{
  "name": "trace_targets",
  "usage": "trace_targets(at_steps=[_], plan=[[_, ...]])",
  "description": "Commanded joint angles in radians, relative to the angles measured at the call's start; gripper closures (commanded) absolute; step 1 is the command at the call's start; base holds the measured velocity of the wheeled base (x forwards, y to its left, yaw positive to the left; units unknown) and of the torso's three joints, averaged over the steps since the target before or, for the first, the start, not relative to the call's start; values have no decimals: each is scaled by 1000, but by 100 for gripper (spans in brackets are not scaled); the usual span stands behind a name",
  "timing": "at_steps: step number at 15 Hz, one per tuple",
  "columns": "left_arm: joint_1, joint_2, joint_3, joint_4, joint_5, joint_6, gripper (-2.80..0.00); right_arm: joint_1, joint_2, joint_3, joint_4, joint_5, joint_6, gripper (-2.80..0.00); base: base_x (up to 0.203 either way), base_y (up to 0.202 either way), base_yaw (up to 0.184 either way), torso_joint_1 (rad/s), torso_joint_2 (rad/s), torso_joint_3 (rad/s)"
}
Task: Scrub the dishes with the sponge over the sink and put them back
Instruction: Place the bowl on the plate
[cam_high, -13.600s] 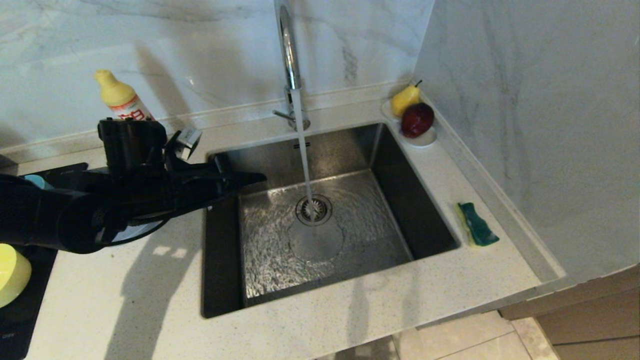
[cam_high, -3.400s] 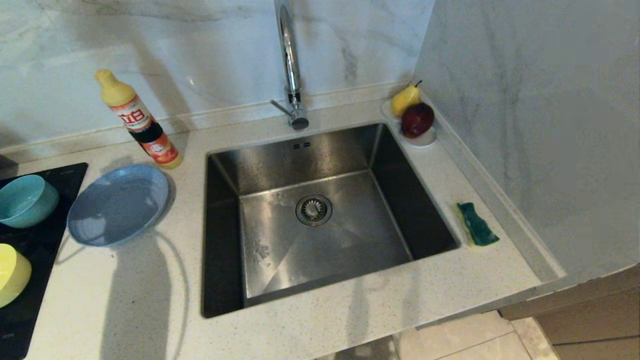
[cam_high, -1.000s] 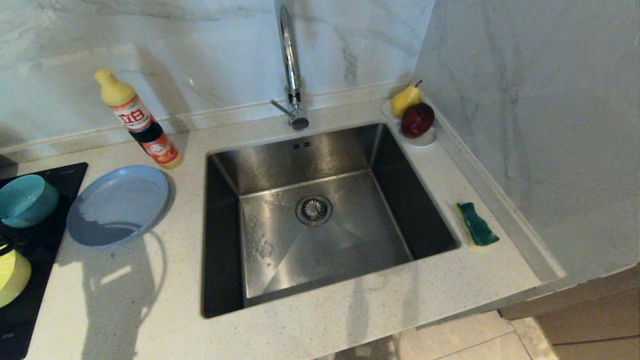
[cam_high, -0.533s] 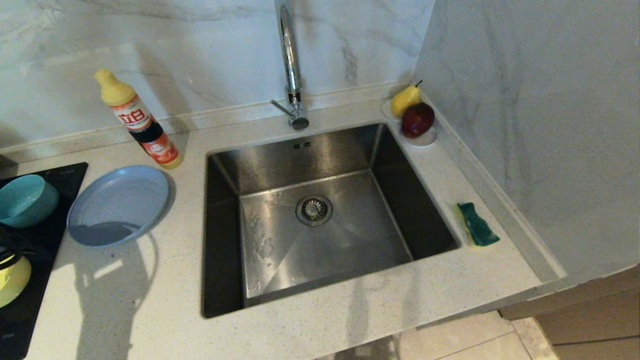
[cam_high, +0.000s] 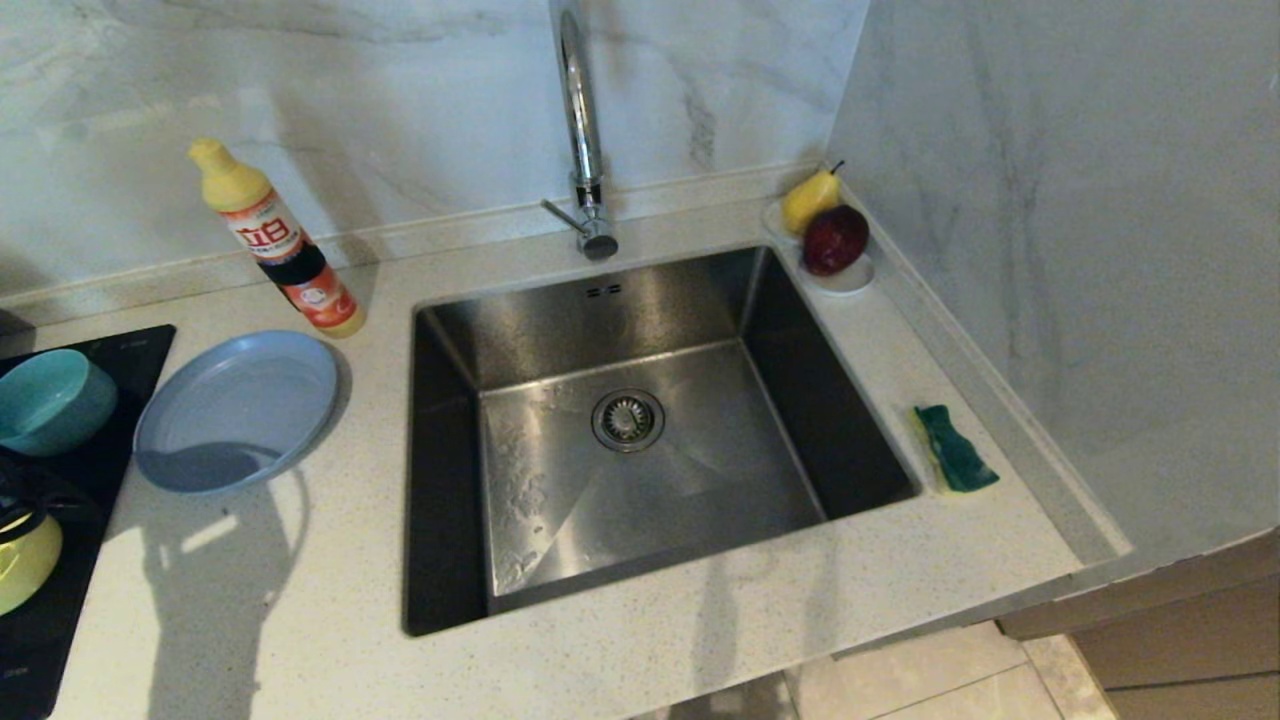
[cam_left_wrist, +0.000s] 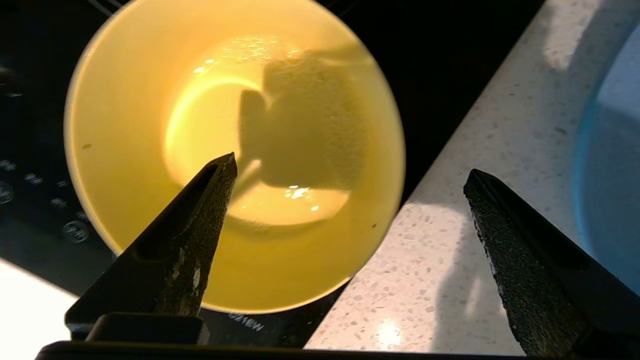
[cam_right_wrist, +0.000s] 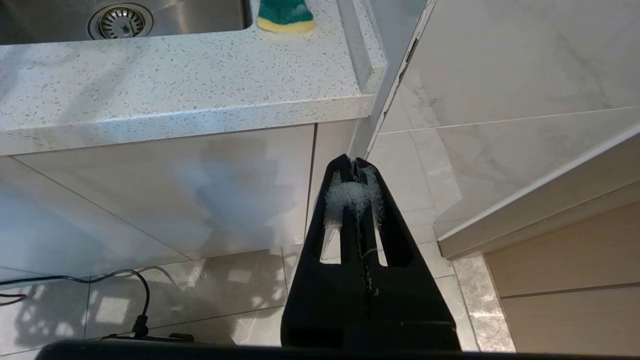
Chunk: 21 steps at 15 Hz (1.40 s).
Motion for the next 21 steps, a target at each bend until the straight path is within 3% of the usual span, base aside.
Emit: trace_targets(at_steps=[1,9,10,21], plan=[[2,22,-9,1,-20,0,-280,0,-2,0,-1,0,-1,0,0,0,0,0,0,0],[10,85,-27,-1,-29,2,-280,0,-2,0,-1,0,-1,0,0,0,0,0,0,0],[10,85,-34,-1,-31,1,0,0,-2,0,-1,0,-1,0,0,0,0,0,0,0],[9,-5,-59,20,-33,-7,0,0,-2,0,-1,0,-1,0,0,0,0,0,0,0]])
